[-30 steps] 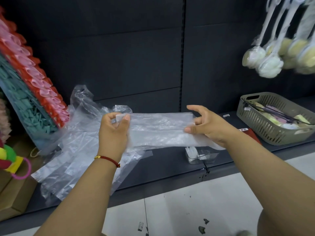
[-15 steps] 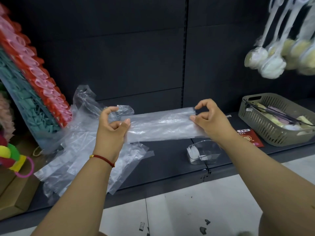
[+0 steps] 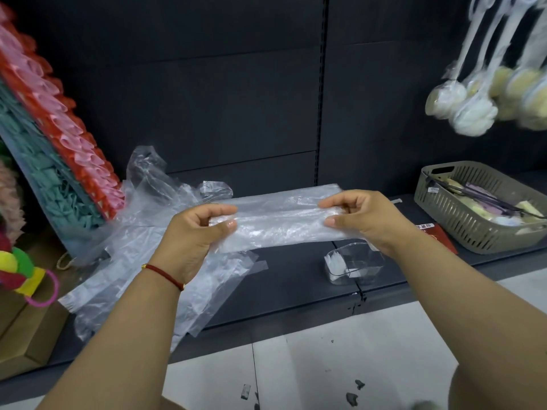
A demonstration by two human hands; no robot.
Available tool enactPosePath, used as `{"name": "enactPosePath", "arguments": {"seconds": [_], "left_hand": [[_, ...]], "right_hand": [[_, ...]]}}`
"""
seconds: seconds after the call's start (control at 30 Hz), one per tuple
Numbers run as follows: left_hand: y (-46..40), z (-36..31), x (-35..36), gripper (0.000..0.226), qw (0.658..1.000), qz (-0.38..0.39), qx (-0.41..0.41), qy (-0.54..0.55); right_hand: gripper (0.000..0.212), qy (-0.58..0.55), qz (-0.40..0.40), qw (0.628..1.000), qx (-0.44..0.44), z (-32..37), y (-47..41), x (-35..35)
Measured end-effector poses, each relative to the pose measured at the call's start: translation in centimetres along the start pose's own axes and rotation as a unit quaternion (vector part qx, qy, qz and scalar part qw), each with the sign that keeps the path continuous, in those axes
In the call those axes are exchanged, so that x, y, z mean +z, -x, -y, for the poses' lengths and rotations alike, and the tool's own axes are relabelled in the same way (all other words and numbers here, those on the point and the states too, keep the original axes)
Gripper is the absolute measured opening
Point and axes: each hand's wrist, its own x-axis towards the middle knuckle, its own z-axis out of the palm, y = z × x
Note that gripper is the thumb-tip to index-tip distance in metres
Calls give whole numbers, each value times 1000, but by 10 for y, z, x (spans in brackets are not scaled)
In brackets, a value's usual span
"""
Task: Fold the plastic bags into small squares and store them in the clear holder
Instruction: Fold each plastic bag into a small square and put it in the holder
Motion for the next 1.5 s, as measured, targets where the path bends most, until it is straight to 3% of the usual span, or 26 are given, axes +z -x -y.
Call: {"name": "enactPosePath", "arguments": {"seconds": [0.27, 0.53, 0.67, 0.77, 0.93, 1.0, 1.07, 1.17, 1.23, 1.3, 1.33, 1.4, 1.43, 1.5], "left_hand": [[2, -8, -9, 32, 1000, 19, -20, 3], [4, -15, -12, 17, 973, -17, 52, -223], [5, -17, -8, 16, 959, -23, 71, -274], [2, -17, -8, 13, 970, -42, 57, -230], [5, -21, -1, 19, 980, -56, 54, -182], [7, -23, 4, 15, 978, -49, 60, -192], [9, -26, 10, 15, 978, -21, 62, -198], [15, -30, 20, 16, 977, 34, 77, -197], [17, -32, 27, 14, 976, 54, 85, -194], [17, -31, 32, 8, 981, 37, 91, -165], [16, -29, 34, 4, 991, 16, 80, -107], [16, -25, 39, 26, 996, 0, 5, 94], [16, -23, 42, 37, 983, 28, -38, 180], [23, -18, 53, 43, 965, 95, -91, 226]], "right_hand": [[27, 6, -19, 1000, -9, 4, 1, 1], [15, 110, -53, 993, -3, 0, -3, 6], [4, 141, -47, 989, 13, -3, -5, 11], [8, 198, -7, 979, 43, -6, -5, 14], [14, 281, 176, 938, 105, -10, 3, 18], [6, 247, 224, 936, 112, -12, 7, 23], [14, 141, 247, 952, 111, -11, 13, 32], [26, 37, 250, 963, 97, -6, 20, 50], [18, 42, 231, 969, 74, -4, 24, 61], [5, 49, 202, 976, 64, -3, 25, 67], [3, 36, 190, 979, 69, -3, 25, 69], [3, -4, 166, 983, 82, -2, 25, 69], [4, -19, 155, 984, 87, -1, 24, 68], [8, -35, 142, 985, 92, -1, 23, 67]]}}
